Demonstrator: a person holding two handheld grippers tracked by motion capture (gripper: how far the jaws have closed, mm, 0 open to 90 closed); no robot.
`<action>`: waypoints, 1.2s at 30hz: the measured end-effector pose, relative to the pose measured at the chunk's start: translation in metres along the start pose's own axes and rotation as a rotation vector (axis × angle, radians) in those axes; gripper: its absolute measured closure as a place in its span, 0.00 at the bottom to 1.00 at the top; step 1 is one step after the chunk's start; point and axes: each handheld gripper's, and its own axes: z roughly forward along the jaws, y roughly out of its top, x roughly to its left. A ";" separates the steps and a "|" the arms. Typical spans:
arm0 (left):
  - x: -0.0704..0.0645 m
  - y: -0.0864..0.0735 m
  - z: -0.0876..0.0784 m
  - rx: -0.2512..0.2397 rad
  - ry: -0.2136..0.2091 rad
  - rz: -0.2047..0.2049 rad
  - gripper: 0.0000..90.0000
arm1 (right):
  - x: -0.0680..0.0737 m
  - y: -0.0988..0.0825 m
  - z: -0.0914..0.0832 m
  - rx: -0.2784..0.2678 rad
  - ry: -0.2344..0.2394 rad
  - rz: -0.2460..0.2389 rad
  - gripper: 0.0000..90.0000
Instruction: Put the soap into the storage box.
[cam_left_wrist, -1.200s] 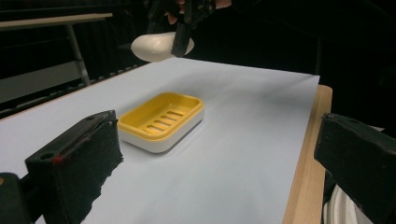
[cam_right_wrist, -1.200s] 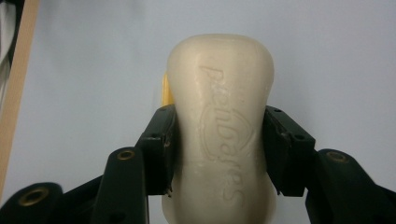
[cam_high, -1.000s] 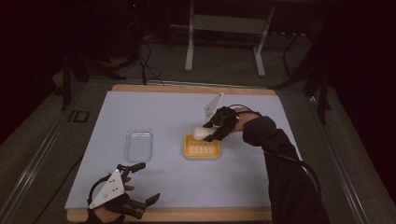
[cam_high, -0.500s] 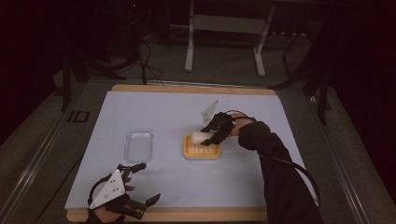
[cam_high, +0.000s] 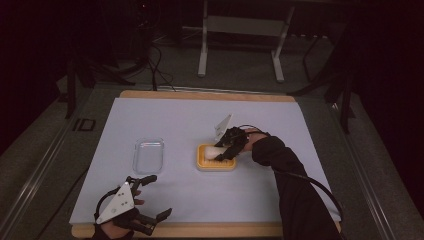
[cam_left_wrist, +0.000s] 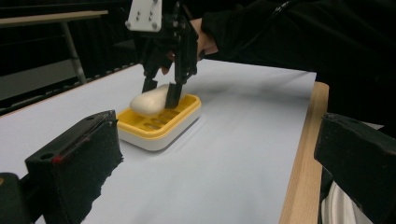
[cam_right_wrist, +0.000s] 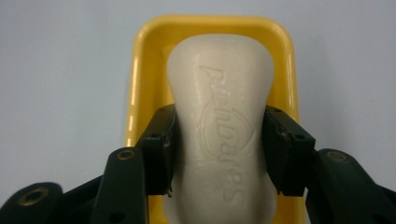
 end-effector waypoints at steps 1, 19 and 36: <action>0.000 0.000 0.000 0.000 0.000 0.000 0.01 | 0.000 -0.001 0.002 0.001 0.004 0.006 0.55; 0.000 0.000 0.001 0.004 -0.002 0.001 0.01 | 0.002 0.004 -0.004 0.034 -0.018 0.011 0.49; 0.000 0.000 0.003 0.010 -0.003 -0.006 0.01 | 0.012 0.004 -0.056 -0.013 -0.185 0.161 0.12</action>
